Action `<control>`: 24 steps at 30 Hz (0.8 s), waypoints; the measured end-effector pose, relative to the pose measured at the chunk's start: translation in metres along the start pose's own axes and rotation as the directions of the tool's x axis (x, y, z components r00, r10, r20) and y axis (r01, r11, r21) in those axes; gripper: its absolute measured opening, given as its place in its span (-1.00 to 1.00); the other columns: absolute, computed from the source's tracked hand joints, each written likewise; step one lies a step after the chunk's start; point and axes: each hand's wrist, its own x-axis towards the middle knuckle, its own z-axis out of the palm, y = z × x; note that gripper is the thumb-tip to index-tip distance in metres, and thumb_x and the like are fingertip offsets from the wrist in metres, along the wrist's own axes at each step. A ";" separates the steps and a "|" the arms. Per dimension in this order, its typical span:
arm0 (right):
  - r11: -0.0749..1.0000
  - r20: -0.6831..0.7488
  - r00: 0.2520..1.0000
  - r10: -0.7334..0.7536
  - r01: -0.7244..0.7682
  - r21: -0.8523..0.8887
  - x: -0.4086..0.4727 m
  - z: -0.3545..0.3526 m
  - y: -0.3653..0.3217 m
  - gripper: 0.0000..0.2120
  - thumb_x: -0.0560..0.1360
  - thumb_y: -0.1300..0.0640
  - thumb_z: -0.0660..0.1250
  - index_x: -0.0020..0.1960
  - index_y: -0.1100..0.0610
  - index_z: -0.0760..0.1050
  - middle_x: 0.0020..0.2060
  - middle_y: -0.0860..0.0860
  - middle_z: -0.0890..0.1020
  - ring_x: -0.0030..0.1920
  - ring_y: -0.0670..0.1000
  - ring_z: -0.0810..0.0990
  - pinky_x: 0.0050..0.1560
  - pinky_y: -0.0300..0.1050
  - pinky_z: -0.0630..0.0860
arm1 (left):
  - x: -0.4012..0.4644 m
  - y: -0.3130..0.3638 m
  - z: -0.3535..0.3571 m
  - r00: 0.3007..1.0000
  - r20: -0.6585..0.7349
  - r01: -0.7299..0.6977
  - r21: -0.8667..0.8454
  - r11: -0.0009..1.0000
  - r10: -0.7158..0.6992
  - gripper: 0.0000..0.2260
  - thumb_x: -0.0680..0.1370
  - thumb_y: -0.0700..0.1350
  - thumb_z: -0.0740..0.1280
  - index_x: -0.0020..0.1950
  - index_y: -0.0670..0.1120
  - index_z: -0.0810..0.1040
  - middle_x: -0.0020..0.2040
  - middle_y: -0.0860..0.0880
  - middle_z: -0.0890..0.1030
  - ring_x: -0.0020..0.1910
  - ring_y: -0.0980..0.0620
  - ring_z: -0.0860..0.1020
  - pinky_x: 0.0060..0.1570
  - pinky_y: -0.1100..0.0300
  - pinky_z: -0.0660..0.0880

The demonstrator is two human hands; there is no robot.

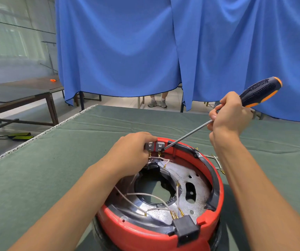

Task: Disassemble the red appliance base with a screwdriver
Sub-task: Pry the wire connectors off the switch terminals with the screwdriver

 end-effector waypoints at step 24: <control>0.986 0.136 0.977 -0.165 0.167 -0.008 -0.028 -0.005 -0.010 -0.82 0.25 0.19 0.20 -0.44 0.16 0.20 -0.67 -0.05 0.25 -0.64 0.01 0.24 -0.54 -0.35 0.15 | 0.000 -0.002 0.001 1.000 -0.012 -0.005 -0.021 1.000 0.004 -0.53 0.47 -0.30 0.19 0.31 0.06 0.50 0.26 0.15 0.53 0.27 0.05 0.44 0.26 0.12 0.38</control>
